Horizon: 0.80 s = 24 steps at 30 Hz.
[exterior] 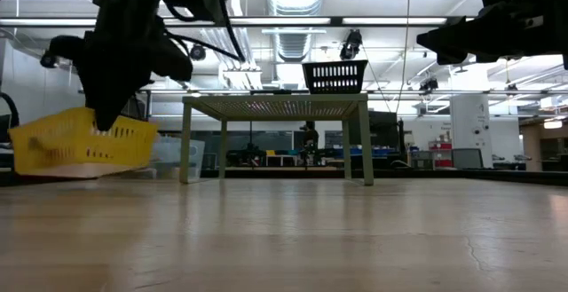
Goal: Pick & Place Office Desk Supplies
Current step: Put the yellow bin on the shelf
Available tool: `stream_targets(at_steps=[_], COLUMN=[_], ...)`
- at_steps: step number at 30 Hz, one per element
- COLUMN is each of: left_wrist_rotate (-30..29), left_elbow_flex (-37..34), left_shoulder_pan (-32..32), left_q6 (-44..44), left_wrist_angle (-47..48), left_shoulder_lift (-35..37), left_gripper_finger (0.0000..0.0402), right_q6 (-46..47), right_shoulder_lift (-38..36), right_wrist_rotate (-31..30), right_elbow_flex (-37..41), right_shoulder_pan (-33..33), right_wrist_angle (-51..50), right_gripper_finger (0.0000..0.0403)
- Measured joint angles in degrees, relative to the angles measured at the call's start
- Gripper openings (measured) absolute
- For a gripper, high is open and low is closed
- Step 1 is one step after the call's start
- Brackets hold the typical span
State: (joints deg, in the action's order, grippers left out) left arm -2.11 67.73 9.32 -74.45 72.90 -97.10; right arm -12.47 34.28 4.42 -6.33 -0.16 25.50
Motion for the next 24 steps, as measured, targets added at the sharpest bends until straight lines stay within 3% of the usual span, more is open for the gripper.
stream_targets(at_steps=[6, 24], left_wrist_rotate=[-0.2, -5.4], left_elbow_flex=[5.3, 16.7], left_shoulder_pan=[0.0, 1.2], left_q6=[1.0, 0.1], left_wrist_angle=[6.5, 17.2], left_shoulder_lift=[-4.9, -3.9], left_gripper_finger=[0.0014, 0.0014], right_q6=[0.0, 0.0], right_shoulder_lift=[0.0, 0.0], right_wrist_rotate=[0.0, 0.0], right_elbow_flex=[0.0, 0.0], right_shoulder_pan=[0.0, 0.0], right_wrist_angle=[0.0, -0.1], right_gripper_finger=[0.0121, 0.0121])
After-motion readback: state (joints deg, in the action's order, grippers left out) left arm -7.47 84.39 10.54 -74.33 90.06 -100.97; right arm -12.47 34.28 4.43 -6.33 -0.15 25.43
